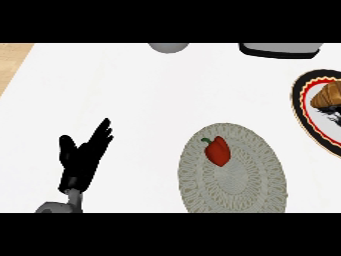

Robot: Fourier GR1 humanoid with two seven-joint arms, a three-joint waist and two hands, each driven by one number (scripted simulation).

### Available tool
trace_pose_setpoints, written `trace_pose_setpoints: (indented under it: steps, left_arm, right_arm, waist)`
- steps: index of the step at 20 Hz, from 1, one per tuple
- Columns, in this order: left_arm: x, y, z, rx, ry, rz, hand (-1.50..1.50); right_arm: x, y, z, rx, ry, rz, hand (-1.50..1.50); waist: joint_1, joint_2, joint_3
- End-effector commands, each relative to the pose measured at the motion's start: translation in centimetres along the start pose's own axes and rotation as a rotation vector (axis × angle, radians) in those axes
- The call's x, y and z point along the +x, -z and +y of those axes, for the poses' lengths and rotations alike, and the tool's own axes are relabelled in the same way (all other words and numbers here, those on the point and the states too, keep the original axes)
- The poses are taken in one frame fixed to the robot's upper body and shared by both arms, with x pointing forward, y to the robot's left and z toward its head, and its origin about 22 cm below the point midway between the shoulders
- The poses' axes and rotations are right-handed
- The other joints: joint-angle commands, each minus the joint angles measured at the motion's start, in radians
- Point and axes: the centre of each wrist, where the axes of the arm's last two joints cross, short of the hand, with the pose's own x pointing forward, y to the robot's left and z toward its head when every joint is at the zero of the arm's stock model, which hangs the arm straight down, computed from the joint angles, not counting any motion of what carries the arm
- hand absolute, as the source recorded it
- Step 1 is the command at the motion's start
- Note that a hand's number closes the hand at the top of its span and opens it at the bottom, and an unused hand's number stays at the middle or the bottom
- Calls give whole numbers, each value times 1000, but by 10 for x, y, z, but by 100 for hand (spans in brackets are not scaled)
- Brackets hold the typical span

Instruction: Pick the croissant from the placemat and place it in the plate

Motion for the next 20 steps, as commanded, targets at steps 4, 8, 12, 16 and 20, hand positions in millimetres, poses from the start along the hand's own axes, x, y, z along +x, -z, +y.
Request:
trace_pose_setpoints:
  steps: [4,8,12,16,20]
  left_arm:
    - [2,1,7,-14,-7,-6,0]
    - [8,5,-2,12,-12,-10,0]
    - [8,2,4,5,0,-13,0]
    - [3,2,-8,19,-13,-3,0]
    - [-6,-4,6,26,-16,10,0]
  right_arm:
    - [-1,4,11,189,5,44,-150]
    - [0,2,20,187,158,-39,-150]
    - [6,9,21,56,353,-75,-150]
    - [-10,-1,2,10,430,-25,-150]
    - [-24,-7,-43,53,523,5,-150]
  waist:
    - [15,9,4]
    - [-3,5,6]
    - [-2,5,7]
    - [-12,4,6]
    - [-23,-2,4]
